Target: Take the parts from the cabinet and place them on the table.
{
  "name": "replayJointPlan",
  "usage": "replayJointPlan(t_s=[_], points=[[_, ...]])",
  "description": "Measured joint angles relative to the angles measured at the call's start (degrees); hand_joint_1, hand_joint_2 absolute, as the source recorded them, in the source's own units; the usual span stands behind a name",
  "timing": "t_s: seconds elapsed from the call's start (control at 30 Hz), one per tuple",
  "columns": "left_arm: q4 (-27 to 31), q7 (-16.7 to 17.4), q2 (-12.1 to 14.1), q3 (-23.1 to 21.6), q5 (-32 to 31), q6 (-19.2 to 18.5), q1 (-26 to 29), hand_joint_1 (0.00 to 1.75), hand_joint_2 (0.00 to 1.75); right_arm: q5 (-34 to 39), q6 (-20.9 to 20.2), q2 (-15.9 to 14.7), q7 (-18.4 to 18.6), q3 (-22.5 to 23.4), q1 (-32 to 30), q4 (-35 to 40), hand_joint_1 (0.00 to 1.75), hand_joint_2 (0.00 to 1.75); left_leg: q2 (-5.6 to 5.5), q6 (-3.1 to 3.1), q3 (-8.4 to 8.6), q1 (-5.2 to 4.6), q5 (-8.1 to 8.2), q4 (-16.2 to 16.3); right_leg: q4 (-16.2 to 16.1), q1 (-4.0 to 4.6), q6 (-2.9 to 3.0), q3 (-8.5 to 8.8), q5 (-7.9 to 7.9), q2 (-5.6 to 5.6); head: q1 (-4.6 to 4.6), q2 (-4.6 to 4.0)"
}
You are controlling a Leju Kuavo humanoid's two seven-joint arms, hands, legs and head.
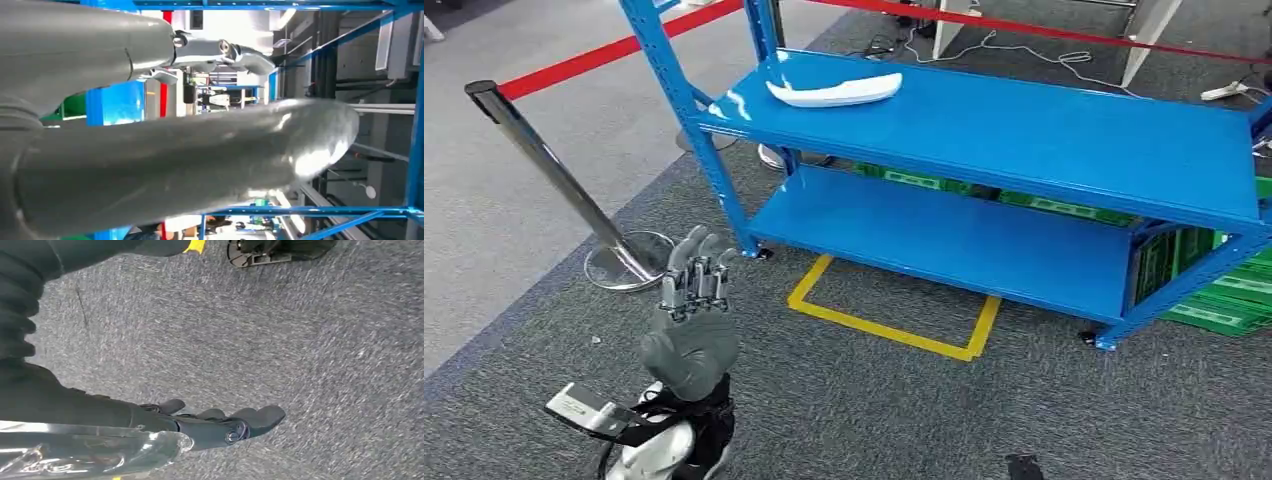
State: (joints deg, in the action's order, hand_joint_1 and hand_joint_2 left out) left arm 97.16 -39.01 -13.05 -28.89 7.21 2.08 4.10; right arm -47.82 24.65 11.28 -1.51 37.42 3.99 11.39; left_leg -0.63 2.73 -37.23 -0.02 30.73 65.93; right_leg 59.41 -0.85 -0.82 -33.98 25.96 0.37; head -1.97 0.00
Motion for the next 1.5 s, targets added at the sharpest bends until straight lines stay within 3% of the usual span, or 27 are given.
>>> replayJointPlan(t_s=[0.07, 0.1, 0.17, 0.23, 0.27, 0.3, 0.4, 0.43, 0.47, 0.53, 0.57, 0.6, 0.63, 0.73, 0.77, 0.87, 0.93, 0.97, 1.07, 1.1, 1.13, 1.17, 1.23, 1.27, 1.3, 1.43, 1.5], points=[[-0.15, 0.0, 0.02, 0.09, -0.02, -0.24, 0.08, 0.0, 0.0, 0.15, -0.07, -0.02, -0.24, 0.17, -0.13, 0.0, 0.0, 0.0, 0.01, 0.33, -4.11, 0.26, 2.76, 8.09, 0.01, -0.02, 0.07, -0.01, 0.04, -0.21, 0.02, 0.0], [-0.18, 0.0, 0.02, 0.15, -0.28, -0.37, 0.16, 0.0, 0.0, 0.28, -0.13, -0.02, -0.46, 0.24, -0.13, 0.0, 0.0, 0.0, 0.02, 0.39, -4.49, 0.41, 2.1, 8.67, 0.01, -0.06, 0.05, 0.02, 0.05, -0.2, 0.02, 0.0], [-0.18, 0.0, 0.02, 0.2, -0.92, -0.75, 0.17, 0.0, 0.0, 0.26, -0.26, -0.02, -0.77, 0.28, -0.06, 0.0, 0.0, 0.0, 0.03, 0.45, -1.94, 0.61, -2.14, 3.15, 0.01, -0.29, -0.07, 0.16, 0.11, -0.17, 0.02, 0.0], [-0.11, 0.0, -0.02, 0.22, -1.53, -1.33, 0.17, 0.0, 0.0, -0.02, -0.15, -0.02, -0.81, 0.39, -0.05, 0.02, 0.0, 0.0, 0.41, 0.72, 2.85, 0.96, -6.19, -6.0, 0.02, -0.39, -0.75, 0.39, 0.24, -0.01, -0.09, 0.0], [-0.09, 0.0, -0.09, 0.22, -1.92, -1.53, 0.1, 0.0, 0.0, -0.18, 0.04, -0.07, -0.79, 0.5, -0.03, 0.02, 0.0, 0.0, 0.33, 0.61, 3.87, 0.82, -5.27, -8.36, 0.47, 0.01, -1.29, 0.1, 0.44, 0.12, -0.54, 0.0], [-0.02, 0.0, -0.2, 0.26, -2.21, -1.62, 0.18, 0.0, 0.0, -0.17, 0.33, -0.07, -0.65, 0.61, -0.05, 0.02, 0.0, 0.0, 0.14, -0.33, 3.47, 0.84, -5.26, -8.0, 0.06, 0.04, -1.67, 0.02, 0.22, 0.08, -0.22, 0.0], [0.09, 0.0, -0.28, 0.42, -2.36, -1.6, 0.22, 0.0, 0.0, -0.2, 0.63, -0.07, -0.26, 0.81, -0.03, 0.02, 0.0, 0.0, 0.13, -1.68, 3.41, 0.67, -5.48, -8.33, -0.53, -0.31, -2.7, 0.4, 0.08, -0.05, -0.2, 0.0], [0.06, 0.0, -0.44, 0.44, -1.1, -1.6, 0.22, 0.0, 0.0, -0.17, 0.63, -0.07, -0.28, 1.0, 0.0, 0.02, 0.0, 0.0, 0.15, -2.03, 3.57, 0.77, -5.56, -8.43, 0.36, -0.37, -2.86, -0.1, 0.85, -0.08, 0.0, 0.0], [0.0, 0.0, -0.44, 0.52, -0.02, -1.6, 0.21, 0.0, 0.0, -0.2, 0.85, -0.07, -0.37, 1.2, 0.03, 0.02, 0.0, 0.0, 0.18, -2.41, 3.6, 0.72, -5.49, -8.42, 2.88, -0.32, -2.9, -1.22, 2.61, -0.08, 0.31, 0.0], [-0.42, 0.0, -0.48, 0.9, 2.1, -1.38, 0.24, 0.0, 0.0, -1.16, 2.14, -0.07, -0.2, 1.51, -0.07, 0.02, 0.0, 0.0, 0.22, -2.79, 3.57, 0.44, -5.44, -8.42, 12.4, -0.22, -2.89, -5.63, 7.1, -0.06, 0.55, 0.0], [-0.66, 0.04, -0.52, 1.01, 2.56, -1.22, 0.26, 0.0, 0.0, -1.97, 2.95, -0.07, 0.55, 1.51, -0.14, 0.02, 0.0, 0.0, 0.2, -2.93, 3.59, 0.28, -5.4, -8.41, 16.09, -0.18, -2.88, -7.4, 8.26, -0.05, 0.52, 0.0], [-0.92, 0.09, -0.55, 1.16, 2.97, -1.09, 0.27, 0.0, 0.0, -3.35, 4.09, -0.07, 2.1, 1.49, -0.17, 0.02, 0.0, 0.0, 0.17, -2.97, 3.65, 0.14, -5.37, -8.41, 17.46, -0.15, -2.78, -8.2, 8.01, -0.05, 0.55, 0.0], [-1.14, 0.13, -0.57, 1.29, 3.41, -0.98, 0.26, 0.0, 0.0, -4.71, 4.96, -0.07, 3.86, 1.4, -0.15, 0.02, 0.0, 0.0, 0.1, -2.99, 3.75, 0.08, -5.35, -8.4, 15.96, -0.11, -2.65, -7.58, 6.55, -0.05, 0.52, 0.0], [-1.49, 0.31, -0.63, 1.31, 4.13, -0.92, 0.21, 0.0, 0.0, -6.84, 5.36, -0.07, 6.56, 0.59, -0.08, 0.02, 0.0, 0.0, -0.09, -2.63, 4.29, 0.07, -5.07, -8.38, 2.09, 0.03, -1.98, -0.8, -0.41, -0.05, 0.59, 0.0], [-1.58, 0.31, -0.63, 1.31, 4.28, -0.92, 0.18, 0.0, 0.0, -7.04, 5.33, -0.07, 6.82, 0.44, 0.03, 0.02, 0.0, 0.0, -0.09, -2.32, 4.15, -0.35, -4.96, -8.22, 0.47, 0.25, -1.95, 0.2, 0.56, -0.01, 0.52, 0.0], [-1.79, 0.24, -0.55, 1.29, 4.44, -1.66, 0.09, 0.0, 0.0, -7.23, 3.72, -0.07, 7.58, 0.13, -0.12, 0.02, 0.0, 0.0, -0.11, -1.59, 4.08, -0.12, -5.27, -8.44, 0.31, 0.51, -1.37, -0.03, 0.26, 0.18, 0.42, 0.0], [-1.82, 0.09, -0.48, 1.0, 3.89, -2.65, -0.08, 0.0, 0.0, -7.45, 2.38, 0.0, 8.59, 0.02, -0.08, 0.02, 0.0, 0.0, -0.09, -0.9, 4.08, -0.06, -4.73, -8.26, -0.16, 0.03, -0.6, 0.19, -0.13, 0.07, 0.52, 0.0], [-1.82, 0.09, -0.42, 0.9, 3.57, -3.04, -0.22, 0.0, 0.0, -7.56, 2.14, 0.0, 8.92, 0.02, 0.02, 0.02, 0.0, 0.0, 0.01, -0.46, 3.37, -0.08, -3.43, -6.67, -0.22, -0.06, -0.4, 0.19, -0.13, 0.08, 0.03, 0.0], [-1.82, 0.07, -0.2, 0.66, 3.13, -6.06, -0.31, 0.0, 0.0, -8.39, 1.36, 0.0, 9.73, -0.13, -0.07, 0.02, 0.0, 0.0, 0.03, 0.26, -2.97, 0.25, 2.51, 6.3, -0.21, -0.11, -0.08, 0.11, -0.11, -0.15, -0.15, 0.0], [-1.9, 0.07, -0.11, 0.66, 3.06, -7.16, -0.25, 0.0, 0.0, -8.5, 1.18, 0.0, 9.73, -0.15, -0.1, 0.02, 0.0, 0.0, 0.03, 0.34, -4.26, 0.34, 2.75, 8.63, -0.2, -0.12, -0.08, 0.11, -0.11, -0.17, -0.18, 0.0], [-1.92, 0.07, -0.07, 0.72, 2.64, -8.11, -0.14, 0.0, 0.0, -8.9, 0.76, 0.0, 9.53, -0.2, -0.1, 0.02, 0.0, 0.0, 0.04, 0.36, -4.17, 0.4, 1.67, 8.22, -0.19, -0.15, -0.09, 0.14, -0.11, -0.15, -0.15, 0.0], [-1.92, 0.07, -0.11, 0.76, 2.34, -9.32, -0.11, 0.0, 0.0, -9.38, 0.39, 0.0, 9.27, -0.42, -0.09, 0.02, 0.0, 0.0, 0.04, 0.33, -3.03, 0.47, -0.51, 5.63, -0.18, -0.21, -0.13, 0.17, -0.09, -0.11, -0.17, 0.0], [-1.88, 0.07, -0.28, 0.87, 2.25, -11.04, -0.12, 0.0, 0.0, -9.46, 0.17, 0.0, 9.07, -0.66, -0.02, 0.02, 0.0, 0.0, 0.2, 0.31, 1.52, 0.6, -5.26, -3.5, -0.18, -0.44, -0.47, 0.37, 0.0, 0.0, -0.17, 0.0], [-1.84, 0.07, -0.28, 0.94, 2.25, -11.32, -0.15, 0.0, 0.0, -9.49, 0.15, -0.02, 9.03, -0.79, -0.04, 0.02, 0.0, 0.0, 0.42, 0.4, 3.29, 0.67, -5.88, -6.92, -0.12, -0.22, -0.9, 0.32, 0.06, 0.08, -0.31, 0.0], [-1.82, 0.07, -0.46, 0.98, 2.23, -11.5, -0.18, 0.0, 0.0, -9.51, 0.15, -0.02, 9.03, -0.87, -0.04, 0.02, 0.0, 0.0, 0.07, -0.32, 3.76, 0.59, -5.21, -8.52, 0.3, 0.04, -1.34, 0.0, 0.27, 0.19, -0.46, 0.0], [-1.82, 0.07, -0.65, 1.49, 2.23, -11.69, -0.02, 0.0, 0.0, -9.55, 0.11, -0.02, 9.03, -0.96, -0.07, 0.02, 0.0, 0.0, 0.02, -2.09, 3.6, 0.65, -5.7, -8.6, -0.46, -0.29, -2.73, 0.04, 0.11, -0.01, -0.33, 0.0], [-1.82, 0.07, -0.72, 1.75, 2.23, -11.83, -0.01, 0.0, 0.0, -9.6, 0.11, -0.02, 9.0, -0.96, -0.02, 0.02, 0.0, 0.0, 0.08, -2.7, 3.68, 0.58, -5.63, -8.59, 4.61, -0.22, -2.86, -2.0, 3.57, -0.05, 0.37, 0.0]])
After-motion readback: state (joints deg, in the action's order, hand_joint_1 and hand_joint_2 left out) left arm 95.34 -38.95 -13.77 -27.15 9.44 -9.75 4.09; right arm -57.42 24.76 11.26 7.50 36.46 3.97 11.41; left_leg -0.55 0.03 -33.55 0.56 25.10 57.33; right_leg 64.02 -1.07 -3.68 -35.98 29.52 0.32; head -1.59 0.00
